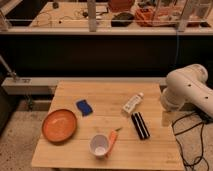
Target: Place the bottle in the ceramic bowl
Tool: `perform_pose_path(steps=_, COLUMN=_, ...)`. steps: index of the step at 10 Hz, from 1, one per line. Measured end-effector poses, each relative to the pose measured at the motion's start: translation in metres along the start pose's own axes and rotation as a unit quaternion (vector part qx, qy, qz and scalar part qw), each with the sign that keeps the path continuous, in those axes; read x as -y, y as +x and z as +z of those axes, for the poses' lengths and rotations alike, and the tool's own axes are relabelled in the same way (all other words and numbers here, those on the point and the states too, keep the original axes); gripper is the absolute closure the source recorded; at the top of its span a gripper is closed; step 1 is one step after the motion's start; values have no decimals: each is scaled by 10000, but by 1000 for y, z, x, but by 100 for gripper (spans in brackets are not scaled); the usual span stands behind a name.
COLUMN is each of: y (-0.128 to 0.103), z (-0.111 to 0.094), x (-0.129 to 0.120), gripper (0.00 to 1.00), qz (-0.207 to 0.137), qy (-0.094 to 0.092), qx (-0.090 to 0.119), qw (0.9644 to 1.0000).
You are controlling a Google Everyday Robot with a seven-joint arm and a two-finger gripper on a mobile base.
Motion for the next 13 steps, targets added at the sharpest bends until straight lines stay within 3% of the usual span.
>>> perform_pose_path(steps=5, y=-1, z=0, x=3, gripper=20, qz=-39, qy=27, qx=-15, qw=10000)
perform_pose_path(steps=7, y=-19, z=1, x=22, gripper=20, qz=-270, qy=131, qx=11, qw=9995)
perform_pose_path(steps=13, y=-24, z=5, x=37, gripper=20, qz=-562, qy=246, qx=34, qw=9981)
